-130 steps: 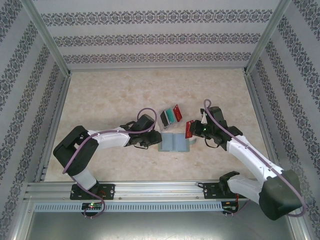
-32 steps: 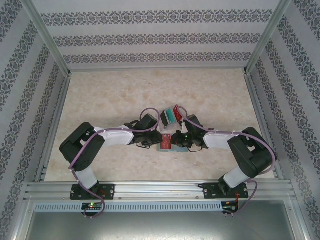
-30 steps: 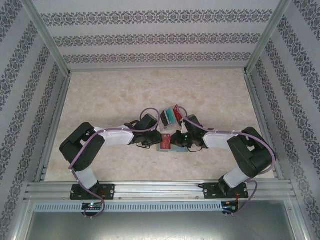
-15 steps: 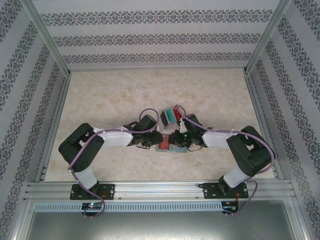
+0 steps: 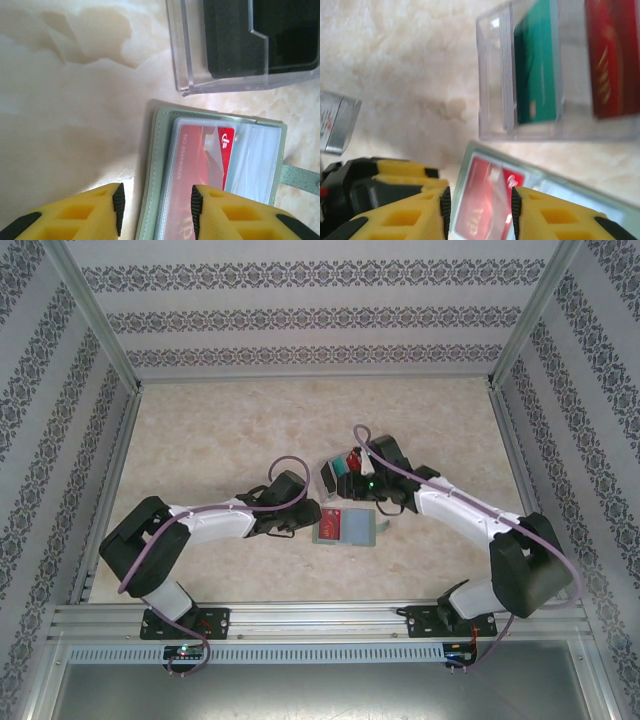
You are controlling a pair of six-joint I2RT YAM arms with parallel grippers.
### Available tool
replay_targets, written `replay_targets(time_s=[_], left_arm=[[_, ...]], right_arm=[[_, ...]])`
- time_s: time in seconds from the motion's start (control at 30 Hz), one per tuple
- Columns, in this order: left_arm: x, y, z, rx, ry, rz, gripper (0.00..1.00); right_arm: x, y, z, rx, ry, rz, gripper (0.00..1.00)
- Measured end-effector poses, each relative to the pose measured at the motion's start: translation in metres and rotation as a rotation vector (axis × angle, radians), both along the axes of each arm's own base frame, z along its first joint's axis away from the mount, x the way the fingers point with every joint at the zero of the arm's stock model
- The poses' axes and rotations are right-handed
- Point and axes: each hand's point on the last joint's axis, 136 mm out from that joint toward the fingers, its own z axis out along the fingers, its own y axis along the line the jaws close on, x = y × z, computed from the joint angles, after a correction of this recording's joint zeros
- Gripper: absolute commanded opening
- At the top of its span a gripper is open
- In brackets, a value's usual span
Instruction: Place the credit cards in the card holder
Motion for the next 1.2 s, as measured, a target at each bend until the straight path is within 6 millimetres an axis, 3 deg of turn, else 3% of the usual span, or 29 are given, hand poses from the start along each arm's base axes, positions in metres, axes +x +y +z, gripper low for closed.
replay_targets(time_s=[0.13,0.37,0.83,1.2], left_arm=[[0.006,0.008,0.006,0.011,-0.021,0.031,0.46],[0.026,0.029,0.020,0.001,-0.056,0.109,0.49],[0.030,0.043,0.026,-0.007,-0.071,0.146,0.51],[0.027,0.048,0.020,0.001,-0.057,0.154,0.51]], right_arm=[[0.027,0.007,0.003,-0.128,-0.048,0.032,0.38],[0.047,0.022,-0.030,-0.356,-0.020,0.104,0.39],[0.064,0.023,-0.062,-0.627,-0.021,0.144,0.41],[0.069,0.013,-0.056,-0.782,-0.098,0.143,0.37]])
